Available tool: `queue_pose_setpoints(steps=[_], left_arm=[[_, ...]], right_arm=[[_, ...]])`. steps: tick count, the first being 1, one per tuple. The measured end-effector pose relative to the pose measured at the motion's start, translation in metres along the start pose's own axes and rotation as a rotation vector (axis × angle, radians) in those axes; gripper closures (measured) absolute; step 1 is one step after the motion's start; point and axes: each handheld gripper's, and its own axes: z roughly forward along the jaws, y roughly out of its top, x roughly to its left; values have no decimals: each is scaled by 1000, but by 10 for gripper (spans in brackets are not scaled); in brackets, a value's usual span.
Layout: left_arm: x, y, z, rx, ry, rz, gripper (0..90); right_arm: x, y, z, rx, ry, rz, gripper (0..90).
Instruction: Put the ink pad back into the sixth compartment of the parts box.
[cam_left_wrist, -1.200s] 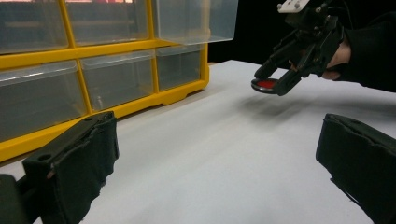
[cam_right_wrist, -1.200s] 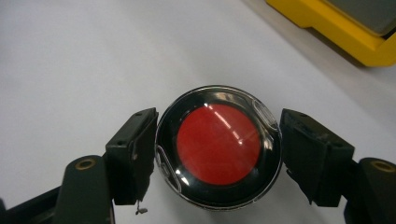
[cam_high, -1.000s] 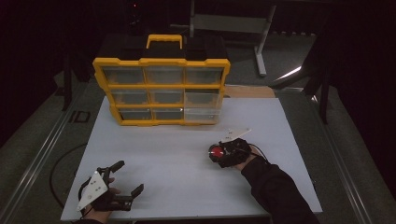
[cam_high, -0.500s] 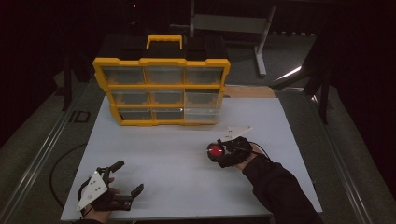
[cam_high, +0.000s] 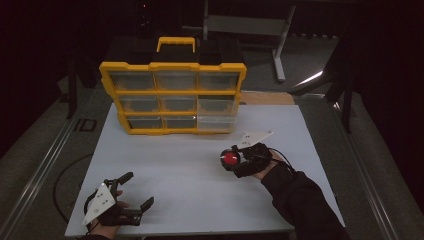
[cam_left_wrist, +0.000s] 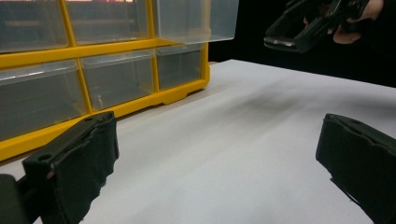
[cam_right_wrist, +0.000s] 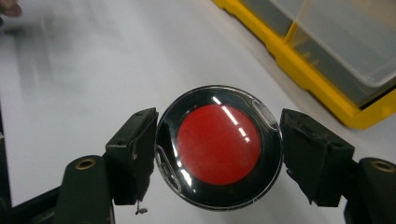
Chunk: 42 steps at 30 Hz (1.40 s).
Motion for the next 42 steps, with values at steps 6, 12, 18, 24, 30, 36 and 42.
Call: queue_pose_setpoints(steps=[6,12,18,24,30,36,42], left_arm=[[0,0,0,0,-1,1,0],[0,0,0,0,-2,-1,0],[0,0,0,0,-2,-2,0],[0,0,0,-1,-2,-1,0],[0,0,1,0,-2,-1,0],[0,-1,1,1,-3,-2,0],[0,-1,1,2,-4,-2,0]], right_arm=[[0,10,-10,-22,-3,-12,298],[-1,19,-17,-28,-1,-18,298],[-2,29,-23,-47,-8,-28,298],[-3,38,-29,-60,-14,-36,298],[-7,46,-36,-82,-25,-34,298],[-13,55,-44,-98,-43,-35,298],[-18,62,-50,-105,-59,-31,298]])
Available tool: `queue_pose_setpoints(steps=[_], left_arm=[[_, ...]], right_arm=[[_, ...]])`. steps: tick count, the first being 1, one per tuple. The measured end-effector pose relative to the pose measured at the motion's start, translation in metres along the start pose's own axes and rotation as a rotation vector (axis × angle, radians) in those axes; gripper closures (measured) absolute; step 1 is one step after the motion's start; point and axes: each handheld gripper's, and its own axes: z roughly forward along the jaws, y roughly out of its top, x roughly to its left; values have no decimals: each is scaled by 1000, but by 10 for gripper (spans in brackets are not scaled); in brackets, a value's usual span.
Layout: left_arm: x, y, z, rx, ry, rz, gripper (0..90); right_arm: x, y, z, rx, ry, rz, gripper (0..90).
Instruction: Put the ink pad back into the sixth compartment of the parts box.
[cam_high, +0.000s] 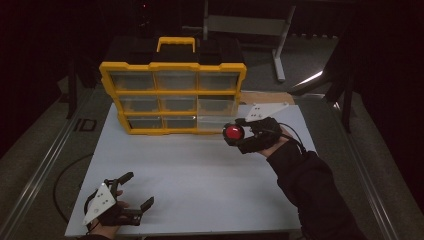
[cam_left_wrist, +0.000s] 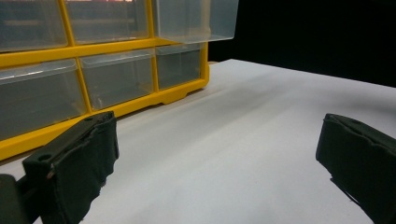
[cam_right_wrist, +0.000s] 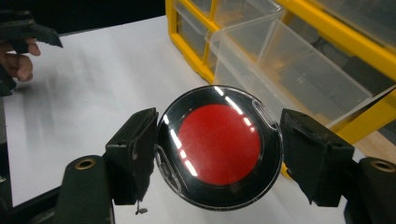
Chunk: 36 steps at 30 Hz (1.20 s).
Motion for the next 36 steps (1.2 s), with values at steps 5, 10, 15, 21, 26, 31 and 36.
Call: queue_pose_setpoints(steps=[5,10,15,21,26,31,36], left_arm=[[0,0,0,-3,-1,0,0],[0,0,0,-3,0,-2,0],[0,0,0,-4,-1,-3,0],[0,0,0,-3,-1,-1,0],[1,0,0,-1,1,-4,0],[1,0,0,-1,0,-3,0],[1,-1,0,2,-1,-3,0]], right_arm=[[-8,6,1,3,-15,4,298],[-17,13,1,-1,-25,18,298],[-25,21,4,4,-34,31,298],[-34,34,8,2,-45,41,298],[-41,42,12,-2,-57,46,299],[-46,47,16,-8,-62,63,298],[-49,52,23,-6,-71,68,298]])
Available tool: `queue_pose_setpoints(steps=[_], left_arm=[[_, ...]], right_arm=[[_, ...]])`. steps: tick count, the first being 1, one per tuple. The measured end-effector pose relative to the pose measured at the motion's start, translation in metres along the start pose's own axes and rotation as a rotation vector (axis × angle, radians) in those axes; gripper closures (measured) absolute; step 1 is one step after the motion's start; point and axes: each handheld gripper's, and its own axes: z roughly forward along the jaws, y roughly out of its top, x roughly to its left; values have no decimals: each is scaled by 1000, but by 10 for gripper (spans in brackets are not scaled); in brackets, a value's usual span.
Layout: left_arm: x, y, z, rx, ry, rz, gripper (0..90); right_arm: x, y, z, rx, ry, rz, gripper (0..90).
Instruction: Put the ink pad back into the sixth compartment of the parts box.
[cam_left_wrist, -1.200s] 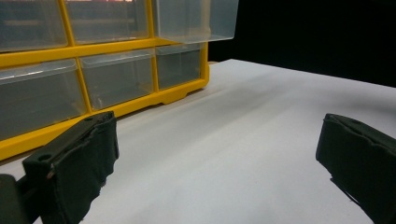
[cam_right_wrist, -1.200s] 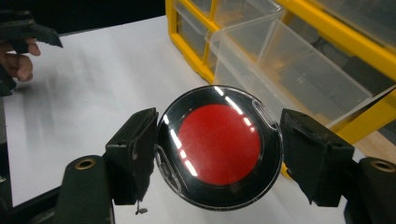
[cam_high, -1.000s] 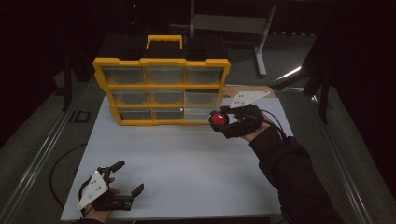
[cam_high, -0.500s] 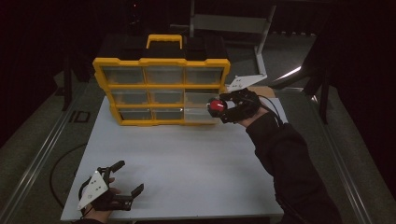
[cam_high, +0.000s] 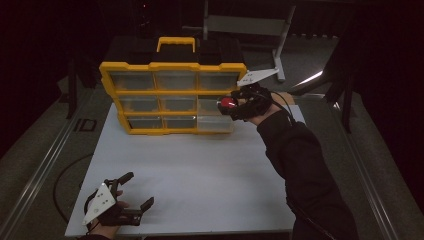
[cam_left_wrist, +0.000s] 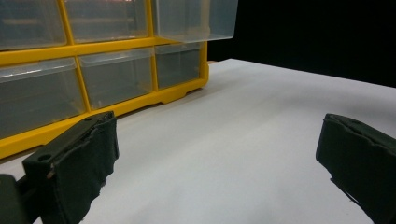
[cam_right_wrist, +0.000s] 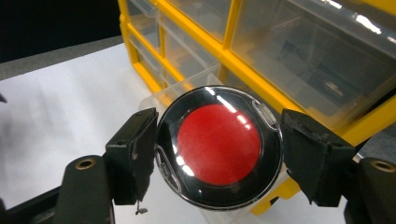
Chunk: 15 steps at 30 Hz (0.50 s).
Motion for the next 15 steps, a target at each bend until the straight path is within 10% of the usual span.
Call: queue_pose_setpoints(steps=[15], left_arm=[[0,-1,0,1,-2,-2,0]], right_arm=[[-5,10,31,22,6,30,298]])
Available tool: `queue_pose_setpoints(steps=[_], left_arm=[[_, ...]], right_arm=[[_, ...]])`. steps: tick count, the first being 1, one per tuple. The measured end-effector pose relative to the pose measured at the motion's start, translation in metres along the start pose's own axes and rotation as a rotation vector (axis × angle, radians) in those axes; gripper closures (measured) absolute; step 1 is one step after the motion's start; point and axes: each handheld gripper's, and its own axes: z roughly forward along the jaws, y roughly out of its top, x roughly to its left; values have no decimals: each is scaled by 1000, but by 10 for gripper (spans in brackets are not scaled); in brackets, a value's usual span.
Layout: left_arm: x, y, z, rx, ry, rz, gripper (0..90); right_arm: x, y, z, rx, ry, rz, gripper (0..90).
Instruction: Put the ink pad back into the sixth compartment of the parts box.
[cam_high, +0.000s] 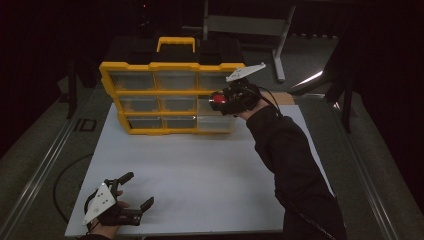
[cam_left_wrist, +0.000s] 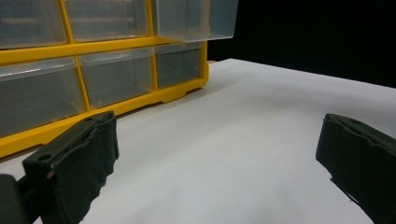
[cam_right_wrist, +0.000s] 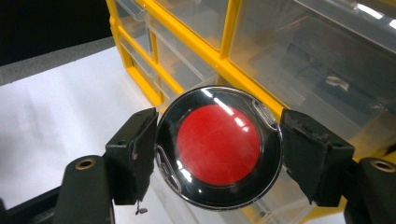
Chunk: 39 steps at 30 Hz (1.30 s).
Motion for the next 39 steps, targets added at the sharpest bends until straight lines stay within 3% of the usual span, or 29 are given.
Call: queue_pose_setpoints(steps=[21,39], left_arm=[[1,-1,1,6,-5,-4,1],[1,-1,2,17,-8,-3,0]], right_arm=[[-5,-1,28,95,8,32,298],[-5,-1,39,148,-2,49,297]])
